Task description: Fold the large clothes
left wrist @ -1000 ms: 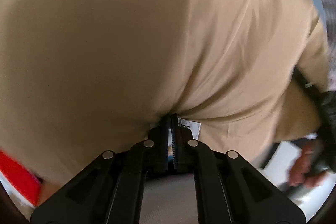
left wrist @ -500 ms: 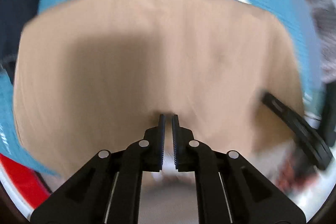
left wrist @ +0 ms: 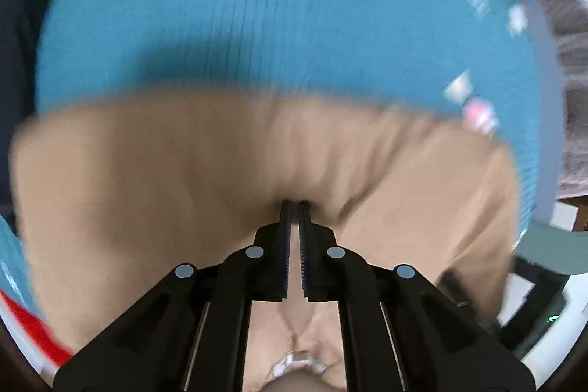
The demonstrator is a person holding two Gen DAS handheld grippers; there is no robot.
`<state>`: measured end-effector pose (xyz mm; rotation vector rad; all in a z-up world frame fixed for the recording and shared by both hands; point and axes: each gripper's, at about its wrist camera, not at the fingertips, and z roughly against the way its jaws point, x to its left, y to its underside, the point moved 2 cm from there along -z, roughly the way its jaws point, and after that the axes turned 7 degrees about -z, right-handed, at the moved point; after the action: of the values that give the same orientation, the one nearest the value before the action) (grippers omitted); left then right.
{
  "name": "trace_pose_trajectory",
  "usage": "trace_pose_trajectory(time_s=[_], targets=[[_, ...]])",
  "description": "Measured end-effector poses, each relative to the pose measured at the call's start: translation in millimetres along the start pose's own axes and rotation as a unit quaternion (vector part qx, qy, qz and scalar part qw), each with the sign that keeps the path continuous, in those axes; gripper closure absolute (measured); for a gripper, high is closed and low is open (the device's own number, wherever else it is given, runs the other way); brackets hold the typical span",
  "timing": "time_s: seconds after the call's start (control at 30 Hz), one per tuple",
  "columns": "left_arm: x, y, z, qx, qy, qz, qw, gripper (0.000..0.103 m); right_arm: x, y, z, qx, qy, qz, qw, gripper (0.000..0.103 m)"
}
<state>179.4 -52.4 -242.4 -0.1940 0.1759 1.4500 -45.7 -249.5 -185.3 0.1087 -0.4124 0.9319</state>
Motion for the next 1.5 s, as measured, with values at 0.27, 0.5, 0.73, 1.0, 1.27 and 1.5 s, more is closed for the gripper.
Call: trace_pose_trajectory(time_s=[0.27,0.5,0.73,1.0,1.27,1.5], targets=[[0,-57,-36,0.032,-0.073,-0.013,0.9967,0.100,-2,-2,-4,0.007,0.002,-0.008,1.000,0.055],[-38,10,32,-0.003,0.009,0.005,0.9999,0.099,-5,-1,-3,0.009,0.000,-0.012,1.000,0.055],[-67,75,-49,-0.062,-0.034,-0.003,0.9975,0.100,-6,-4,-1,-0.007,-0.025,0.011,1.000,0.071],[-121,97,-63,-0.112,-0.099,-0.042,0.9879,0.100,39,15,54,-0.076,-0.094,0.085,0.989,0.079],[-61,121,-54,-0.139,-0.102,-0.047,0.9840,0.101,100,39,79,-0.073,-0.141,0.175,0.972,0.079],[-37,147,-23,-0.124,-0.074,-0.023,0.9893,0.100,149,53,84,-0.058,-0.140,0.246,0.957,0.079]])
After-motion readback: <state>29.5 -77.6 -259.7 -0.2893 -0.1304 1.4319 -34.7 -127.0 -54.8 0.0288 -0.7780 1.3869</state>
